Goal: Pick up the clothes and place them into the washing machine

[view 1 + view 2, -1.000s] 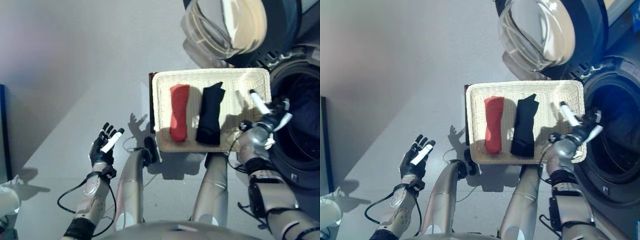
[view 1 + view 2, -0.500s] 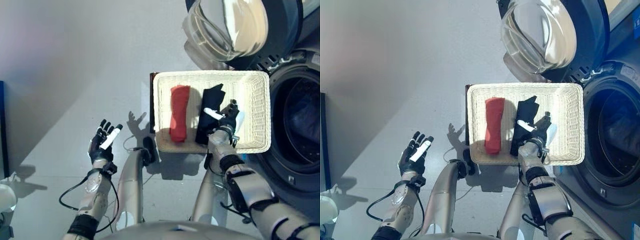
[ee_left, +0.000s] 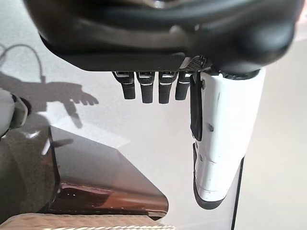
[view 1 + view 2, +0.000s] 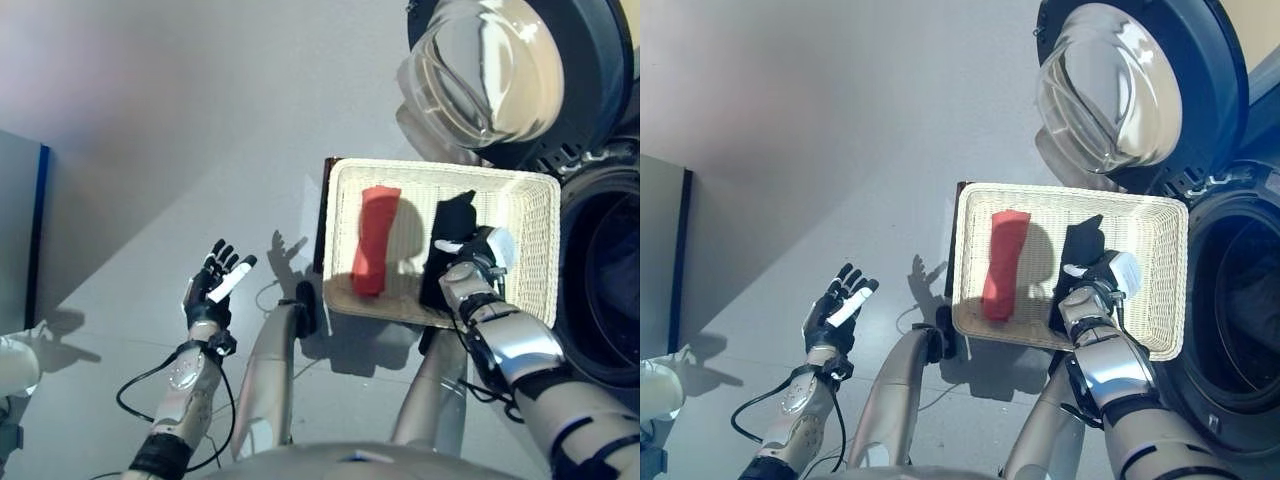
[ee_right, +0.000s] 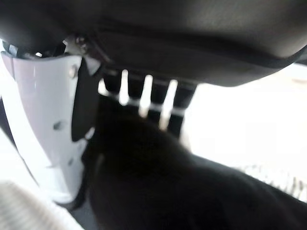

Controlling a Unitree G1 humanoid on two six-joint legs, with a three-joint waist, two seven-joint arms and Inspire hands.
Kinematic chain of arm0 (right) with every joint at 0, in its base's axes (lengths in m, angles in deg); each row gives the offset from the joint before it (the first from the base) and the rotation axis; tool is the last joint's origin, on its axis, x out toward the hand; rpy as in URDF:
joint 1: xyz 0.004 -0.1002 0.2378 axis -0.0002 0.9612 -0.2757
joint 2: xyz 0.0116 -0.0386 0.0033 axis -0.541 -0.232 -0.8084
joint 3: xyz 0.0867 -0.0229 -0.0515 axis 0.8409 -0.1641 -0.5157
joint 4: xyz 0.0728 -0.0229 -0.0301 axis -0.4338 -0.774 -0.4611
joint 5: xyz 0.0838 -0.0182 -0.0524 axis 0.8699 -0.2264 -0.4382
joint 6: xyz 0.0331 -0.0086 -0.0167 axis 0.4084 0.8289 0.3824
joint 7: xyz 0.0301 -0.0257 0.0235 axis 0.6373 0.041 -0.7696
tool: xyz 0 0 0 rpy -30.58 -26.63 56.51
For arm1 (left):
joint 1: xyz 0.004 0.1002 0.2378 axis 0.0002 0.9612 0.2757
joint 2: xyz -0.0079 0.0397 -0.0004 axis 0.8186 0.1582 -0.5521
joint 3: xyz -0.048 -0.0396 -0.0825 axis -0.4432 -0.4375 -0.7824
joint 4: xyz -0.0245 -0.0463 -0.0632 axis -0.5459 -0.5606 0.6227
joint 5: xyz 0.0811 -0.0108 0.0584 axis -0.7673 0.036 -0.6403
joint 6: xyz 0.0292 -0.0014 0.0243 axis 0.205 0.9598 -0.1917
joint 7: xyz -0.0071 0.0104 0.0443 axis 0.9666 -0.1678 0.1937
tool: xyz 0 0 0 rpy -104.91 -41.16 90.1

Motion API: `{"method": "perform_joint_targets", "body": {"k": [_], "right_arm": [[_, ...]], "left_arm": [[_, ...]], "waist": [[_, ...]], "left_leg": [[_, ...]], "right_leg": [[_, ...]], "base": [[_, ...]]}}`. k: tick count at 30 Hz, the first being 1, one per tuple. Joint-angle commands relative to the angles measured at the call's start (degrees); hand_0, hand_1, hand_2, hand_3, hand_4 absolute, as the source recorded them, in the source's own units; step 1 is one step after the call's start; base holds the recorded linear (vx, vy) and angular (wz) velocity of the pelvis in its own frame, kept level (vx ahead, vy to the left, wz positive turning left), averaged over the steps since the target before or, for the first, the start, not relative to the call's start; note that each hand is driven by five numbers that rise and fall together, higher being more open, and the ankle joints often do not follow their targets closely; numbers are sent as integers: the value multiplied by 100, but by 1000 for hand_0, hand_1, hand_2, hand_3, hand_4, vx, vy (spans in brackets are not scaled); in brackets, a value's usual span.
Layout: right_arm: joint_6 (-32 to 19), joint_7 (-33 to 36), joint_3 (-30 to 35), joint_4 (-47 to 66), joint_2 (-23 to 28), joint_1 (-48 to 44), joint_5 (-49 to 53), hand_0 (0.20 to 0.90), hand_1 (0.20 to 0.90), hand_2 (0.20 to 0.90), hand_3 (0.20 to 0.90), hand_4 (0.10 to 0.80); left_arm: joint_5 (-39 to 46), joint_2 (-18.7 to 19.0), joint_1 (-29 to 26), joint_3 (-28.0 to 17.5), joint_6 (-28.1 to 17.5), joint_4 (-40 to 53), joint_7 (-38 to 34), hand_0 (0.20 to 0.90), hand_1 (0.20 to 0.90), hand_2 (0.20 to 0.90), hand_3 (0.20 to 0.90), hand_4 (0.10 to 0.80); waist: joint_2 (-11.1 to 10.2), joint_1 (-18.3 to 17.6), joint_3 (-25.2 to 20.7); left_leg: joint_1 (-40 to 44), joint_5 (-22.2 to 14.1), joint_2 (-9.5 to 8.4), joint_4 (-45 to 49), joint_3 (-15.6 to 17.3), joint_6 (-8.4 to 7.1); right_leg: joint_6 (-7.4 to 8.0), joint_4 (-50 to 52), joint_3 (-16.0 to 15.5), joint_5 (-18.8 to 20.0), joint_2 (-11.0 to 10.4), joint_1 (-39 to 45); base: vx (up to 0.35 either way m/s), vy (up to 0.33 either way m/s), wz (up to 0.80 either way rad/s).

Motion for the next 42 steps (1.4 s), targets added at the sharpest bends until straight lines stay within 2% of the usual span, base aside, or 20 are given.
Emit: {"method": "perform_joint_targets", "body": {"k": [1,7,9,10,19,25,35,39,42], "right_arm": [[204,-724,49,-129,-440,386,-276,200,200,200,200,300],[103,-725,509,-210,104,572,18,200,200,200,200,300],[-148,-613,893,-38,416,739,505,200,200,200,200,300],[-153,-612,896,-32,421,738,508,200,200,200,200,300],[-1898,-579,2376,1400,584,1192,3789,200,200,200,200,300],[-3024,-1074,3319,2519,389,1568,5974,200,200,200,200,300],[-4206,-1346,4413,3195,376,1219,7989,200,200,200,200,300],[-4307,-1229,4731,2743,671,1098,8485,200,200,200,200,300],[-4290,-940,4994,2218,1250,956,8587,200,200,200,200,300]], "left_arm": [[-206,435,112,-87,-233,544,174,900,900,900,900,800],[-196,451,198,-109,-265,607,319,900,900,900,900,800],[-186,428,198,-147,-306,576,311,900,900,900,900,800],[-185,427,190,-144,-310,578,310,900,900,900,900,800],[-74,331,144,-410,-428,355,34,900,900,900,900,800],[245,217,241,-566,-393,323,5,900,900,900,900,800],[562,162,314,-406,-319,407,27,900,900,900,900,800],[601,205,299,-340,-257,405,33,900,900,900,900,800],[640,251,314,-342,-228,409,26,900,900,900,900,800]], "waist": [[315,267,-88],[367,342,-150],[354,310,-175],[361,307,-157],[130,-107,-110],[-9,-392,-53],[-8,-492,-75],[-8,-523,-134],[-5,-519,-190]], "left_leg": [[-29,186,34,-374,-395,-392],[-38,188,0,-375,-387,-367],[-33,180,12,-377,-376,-357],[-87,391,-1,-457,-353,-315],[-40,324,119,-461,-277,-353],[-65,282,202,-454,-275,-413],[-73,227,225,-442,-281,-440],[-84,215,215,-448,-305,-452],[-108,212,216,-469,-319,-462]], "right_leg": [[-184,-166,90,12,-231,302],[-154,-171,78,8,-283,303],[-142,-164,107,2,-290,271],[-175,-270,103,210,-287,228],[-193,-279,210,186,-204,124],[-211,-294,246,178,-110,72],[-209,-318,265,137,-69,92],[-202,-317,265,122,-56,100],[-194,-319,259,116,-67,58]], "base": [[22,11,13],[17,7,8],[-29,21,13],[-84,26,8],[-1,7,0],[1,-23,-12],[5,-7,-6],[0,0,0],[0,0,0]]}}
